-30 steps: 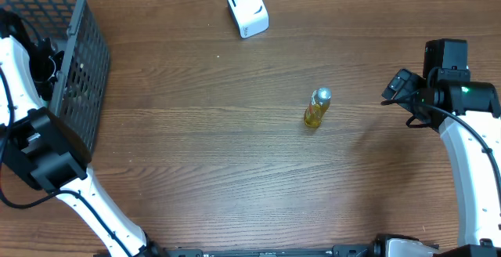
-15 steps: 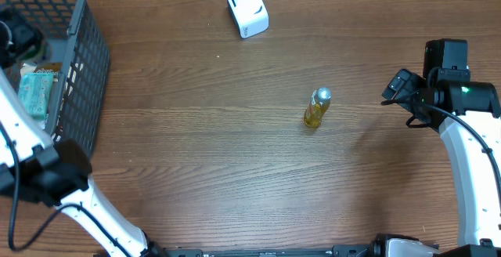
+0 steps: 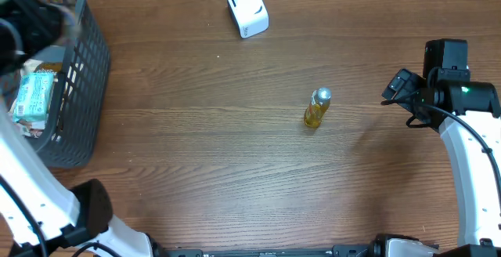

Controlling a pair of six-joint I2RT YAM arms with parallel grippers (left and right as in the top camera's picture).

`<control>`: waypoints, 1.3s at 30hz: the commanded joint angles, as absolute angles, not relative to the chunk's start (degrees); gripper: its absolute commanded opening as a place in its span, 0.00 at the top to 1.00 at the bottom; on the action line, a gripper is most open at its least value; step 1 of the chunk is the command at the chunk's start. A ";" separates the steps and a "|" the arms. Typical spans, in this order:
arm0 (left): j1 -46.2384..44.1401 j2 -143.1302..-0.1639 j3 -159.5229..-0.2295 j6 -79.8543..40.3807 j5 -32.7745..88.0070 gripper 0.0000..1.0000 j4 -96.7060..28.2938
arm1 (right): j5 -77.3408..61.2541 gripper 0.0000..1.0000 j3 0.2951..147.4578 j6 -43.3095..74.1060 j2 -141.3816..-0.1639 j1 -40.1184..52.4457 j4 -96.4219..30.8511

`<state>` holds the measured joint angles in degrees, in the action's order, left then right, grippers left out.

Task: Scan the item barcode

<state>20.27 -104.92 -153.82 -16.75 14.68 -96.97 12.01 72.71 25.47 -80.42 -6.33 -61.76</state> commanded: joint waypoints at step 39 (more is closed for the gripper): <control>-35.24 -104.25 -91.11 -32.84 -0.51 0.56 -60.45 | 12.38 0.00 73.34 25.93 -80.51 -6.39 -61.63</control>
<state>-33.01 -104.79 -94.02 -29.08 3.53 -62.67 12.01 72.71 25.47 -80.42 -6.35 -61.71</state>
